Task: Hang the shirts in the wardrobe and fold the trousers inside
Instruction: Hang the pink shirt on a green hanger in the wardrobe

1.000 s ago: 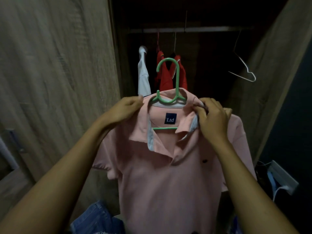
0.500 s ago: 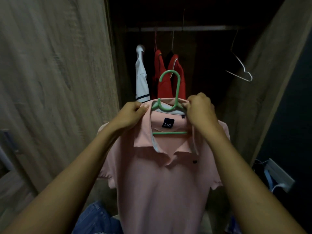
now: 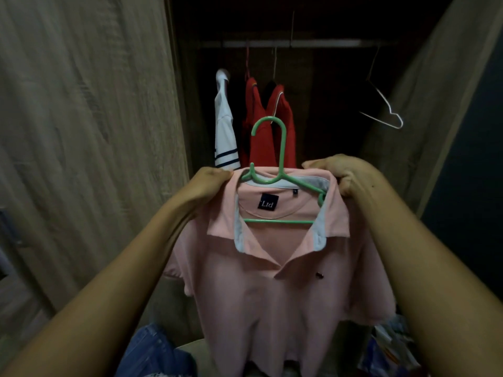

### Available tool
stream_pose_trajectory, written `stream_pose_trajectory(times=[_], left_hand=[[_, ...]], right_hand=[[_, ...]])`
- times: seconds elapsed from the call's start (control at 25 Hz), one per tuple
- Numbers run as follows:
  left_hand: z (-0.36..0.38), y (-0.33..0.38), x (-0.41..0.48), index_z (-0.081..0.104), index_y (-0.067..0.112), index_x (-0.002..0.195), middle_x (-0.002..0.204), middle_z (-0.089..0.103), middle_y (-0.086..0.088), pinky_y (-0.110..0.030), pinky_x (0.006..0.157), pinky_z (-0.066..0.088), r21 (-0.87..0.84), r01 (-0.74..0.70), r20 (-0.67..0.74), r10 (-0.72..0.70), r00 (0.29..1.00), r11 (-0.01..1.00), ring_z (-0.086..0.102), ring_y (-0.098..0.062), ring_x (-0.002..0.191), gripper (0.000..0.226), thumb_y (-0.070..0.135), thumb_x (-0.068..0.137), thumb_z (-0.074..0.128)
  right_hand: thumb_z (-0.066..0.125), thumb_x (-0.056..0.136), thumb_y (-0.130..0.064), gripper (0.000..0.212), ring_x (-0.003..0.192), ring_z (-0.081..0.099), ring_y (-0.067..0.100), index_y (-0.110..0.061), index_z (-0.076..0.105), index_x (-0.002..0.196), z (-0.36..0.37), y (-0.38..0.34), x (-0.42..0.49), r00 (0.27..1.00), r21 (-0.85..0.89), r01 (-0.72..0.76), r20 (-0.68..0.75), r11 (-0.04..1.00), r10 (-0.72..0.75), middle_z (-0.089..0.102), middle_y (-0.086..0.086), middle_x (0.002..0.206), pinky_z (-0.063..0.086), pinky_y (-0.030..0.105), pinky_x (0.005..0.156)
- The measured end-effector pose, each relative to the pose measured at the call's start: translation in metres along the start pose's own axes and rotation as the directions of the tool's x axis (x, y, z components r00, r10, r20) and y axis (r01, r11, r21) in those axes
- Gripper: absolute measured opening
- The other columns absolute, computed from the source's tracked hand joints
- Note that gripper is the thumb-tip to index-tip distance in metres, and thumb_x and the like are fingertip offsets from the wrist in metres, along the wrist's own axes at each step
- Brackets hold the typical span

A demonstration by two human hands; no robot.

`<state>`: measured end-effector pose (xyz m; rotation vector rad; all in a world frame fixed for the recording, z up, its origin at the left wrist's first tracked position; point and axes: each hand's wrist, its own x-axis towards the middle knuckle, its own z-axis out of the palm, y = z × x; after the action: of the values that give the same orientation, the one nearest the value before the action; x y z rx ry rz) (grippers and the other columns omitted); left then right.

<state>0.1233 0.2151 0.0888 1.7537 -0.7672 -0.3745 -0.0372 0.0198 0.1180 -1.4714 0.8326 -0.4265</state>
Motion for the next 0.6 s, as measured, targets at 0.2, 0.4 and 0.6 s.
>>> stream_pose_trajectory(times=[0.2, 0.4, 0.6], left_hand=[[0.013, 0.003, 0.0, 0.064, 0.003, 0.108, 0.098, 0.066, -0.017, -0.029, 0.072, 0.046, 0.003, 0.122, -0.087, -0.121, 0.989, 0.993, 0.059, -0.024, 0.077, 0.032, 0.026, 0.094, 0.046], [0.022, 0.013, 0.0, 0.059, 0.006, 0.111, 0.084, 0.06, -0.01, -0.025, 0.062, 0.04, -0.083, 0.168, -0.122, -0.177, 0.976, 0.982, 0.052, -0.02, 0.067, 0.029, 0.022, 0.094, 0.043], [0.026, 0.016, -0.001, 0.053, 0.002, 0.128, 0.12, 0.06, -0.019, -0.031, 0.086, 0.045, -0.102, 0.19, -0.138, -0.203, 0.969, 0.976, 0.058, -0.031, 0.1, 0.041, 0.025, 0.096, 0.039]], right_hand=[[0.065, 0.08, -0.005, 0.008, 0.08, 0.066, 0.03, -0.009, 0.071, 0.082, 0.0, 0.003, -0.008, 0.993, -0.047, 0.119, -0.02, 0.992, -0.12, 0.069, 0.018, 0.087, 0.054, 0.044, 0.088], [0.071, 0.076, -0.019, 0.022, 0.092, 0.067, 0.033, -0.005, 0.074, 0.094, 0.002, 0.009, -0.017, 0.991, -0.239, 0.135, 0.012, 0.961, -0.136, 0.069, 0.022, 0.101, 0.054, 0.05, 0.087], [0.063, 0.08, -0.051, 0.032, 0.092, 0.059, 0.022, -0.024, 0.062, 0.096, -0.005, 0.018, -0.04, 0.781, -0.669, 0.228, -0.308, 0.708, -0.543, 0.063, -0.001, 0.096, 0.047, 0.045, 0.091]])
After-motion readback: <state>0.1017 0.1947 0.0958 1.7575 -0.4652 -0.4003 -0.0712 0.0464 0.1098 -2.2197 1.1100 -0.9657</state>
